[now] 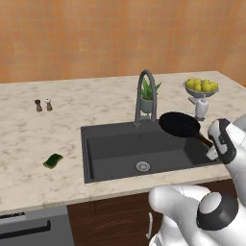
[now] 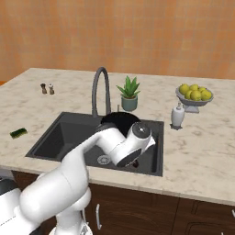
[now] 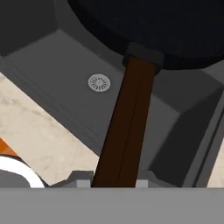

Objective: Pick the pan and sponge and place them into the sink. Then turn on the water.

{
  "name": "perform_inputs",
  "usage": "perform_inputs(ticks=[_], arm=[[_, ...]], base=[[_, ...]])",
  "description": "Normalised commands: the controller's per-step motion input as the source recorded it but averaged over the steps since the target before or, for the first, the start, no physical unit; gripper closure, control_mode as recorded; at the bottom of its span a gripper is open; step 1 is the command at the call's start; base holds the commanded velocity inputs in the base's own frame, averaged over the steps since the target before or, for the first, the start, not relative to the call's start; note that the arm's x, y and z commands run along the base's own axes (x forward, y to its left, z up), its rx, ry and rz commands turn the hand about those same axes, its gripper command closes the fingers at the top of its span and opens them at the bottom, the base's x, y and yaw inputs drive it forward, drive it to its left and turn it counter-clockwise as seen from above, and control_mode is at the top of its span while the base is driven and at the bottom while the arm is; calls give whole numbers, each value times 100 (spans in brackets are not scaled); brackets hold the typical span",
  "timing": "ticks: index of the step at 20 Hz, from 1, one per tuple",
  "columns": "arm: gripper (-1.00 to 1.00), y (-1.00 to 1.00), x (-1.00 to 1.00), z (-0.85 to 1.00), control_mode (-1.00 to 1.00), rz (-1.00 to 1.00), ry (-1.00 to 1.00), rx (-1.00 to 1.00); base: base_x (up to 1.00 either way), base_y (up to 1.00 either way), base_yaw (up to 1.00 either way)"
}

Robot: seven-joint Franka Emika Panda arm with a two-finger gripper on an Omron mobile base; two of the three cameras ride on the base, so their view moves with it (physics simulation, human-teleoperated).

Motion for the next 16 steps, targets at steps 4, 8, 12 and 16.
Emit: perform_inputs(ticks=[4,8,12,16], arm=[[100,2,33,0,-100,34,8,-11],[100,0,39,0,-100,36,9,-5],[100,0,42,0,-100,31,4,-1],[100,0,36,0,-100,13,1,0]], base=[[0,0,0],[0,0,0],[0,0,0],[0,0,0]])
